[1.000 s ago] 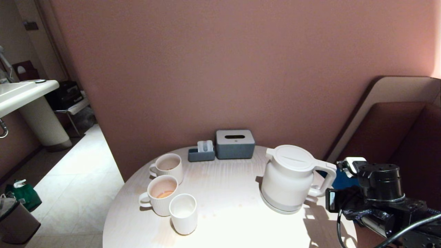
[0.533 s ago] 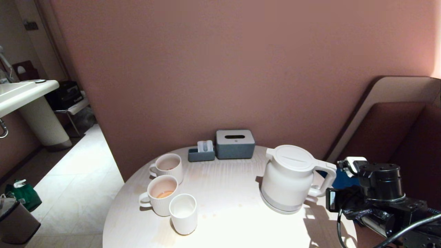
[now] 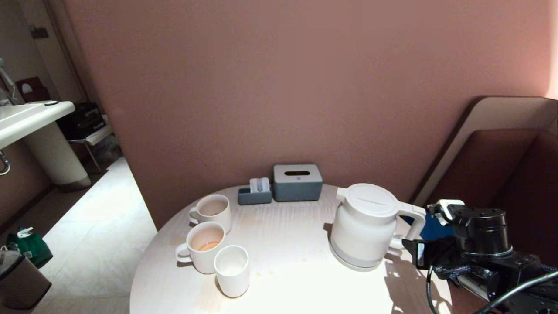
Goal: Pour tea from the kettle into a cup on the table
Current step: Pick up the kettle
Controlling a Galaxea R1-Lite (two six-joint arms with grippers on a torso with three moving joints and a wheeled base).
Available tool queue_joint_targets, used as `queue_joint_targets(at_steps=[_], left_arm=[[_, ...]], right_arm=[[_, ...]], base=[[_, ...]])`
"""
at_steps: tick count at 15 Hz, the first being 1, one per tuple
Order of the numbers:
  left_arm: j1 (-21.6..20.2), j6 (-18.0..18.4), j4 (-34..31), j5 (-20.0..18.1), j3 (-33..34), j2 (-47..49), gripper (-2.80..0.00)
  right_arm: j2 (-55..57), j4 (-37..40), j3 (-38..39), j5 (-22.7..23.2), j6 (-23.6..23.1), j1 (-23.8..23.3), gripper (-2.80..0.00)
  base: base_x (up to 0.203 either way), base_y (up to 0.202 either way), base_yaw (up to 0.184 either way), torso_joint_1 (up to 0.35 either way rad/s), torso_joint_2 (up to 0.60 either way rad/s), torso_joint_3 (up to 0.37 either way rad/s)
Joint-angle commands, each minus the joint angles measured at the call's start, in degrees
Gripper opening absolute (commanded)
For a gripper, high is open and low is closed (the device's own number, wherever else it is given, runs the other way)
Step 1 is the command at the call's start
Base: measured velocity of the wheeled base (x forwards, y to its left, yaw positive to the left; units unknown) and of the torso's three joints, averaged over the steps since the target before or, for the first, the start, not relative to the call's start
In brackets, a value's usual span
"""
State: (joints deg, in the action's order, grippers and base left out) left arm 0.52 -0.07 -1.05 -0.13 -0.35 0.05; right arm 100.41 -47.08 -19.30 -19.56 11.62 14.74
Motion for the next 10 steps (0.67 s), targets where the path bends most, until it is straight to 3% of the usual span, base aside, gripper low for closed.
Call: queue_joint_targets(at_steps=[1, 3, 6, 10], left_arm=[[0.00, -0.01, -0.01, -0.04, 0.00, 0.04, -2.80], [0.00, -0.01, -0.01, 0.05, 0.00, 0.04, -2.80], [0.00, -0.01, -0.01, 0.05, 0.00, 0.04, -2.80], [0.00, -0.01, -0.01, -0.01, 0.00, 0.04, -2.80]], right_arm=[[1.89, -0.27, -1.36, -1.24, 0.30, -0.31, 0.00], [5.17, -1.37, -2.34, -4.76, 0.28, -0.56, 0.00], [9.97, -10.67, -1.96, -9.25, -0.86, -0.50, 0.00], [10.52, -11.98, -2.06, -9.38, -1.43, -0.50, 0.00]], base=[[0.000, 0.000, 0.000, 0.000, 0.00, 0.000], [0.000, 0.000, 0.000, 0.000, 0.00, 0.000], [0.000, 0.000, 0.000, 0.000, 0.00, 0.000], [0.000, 0.000, 0.000, 0.000, 0.00, 0.000]])
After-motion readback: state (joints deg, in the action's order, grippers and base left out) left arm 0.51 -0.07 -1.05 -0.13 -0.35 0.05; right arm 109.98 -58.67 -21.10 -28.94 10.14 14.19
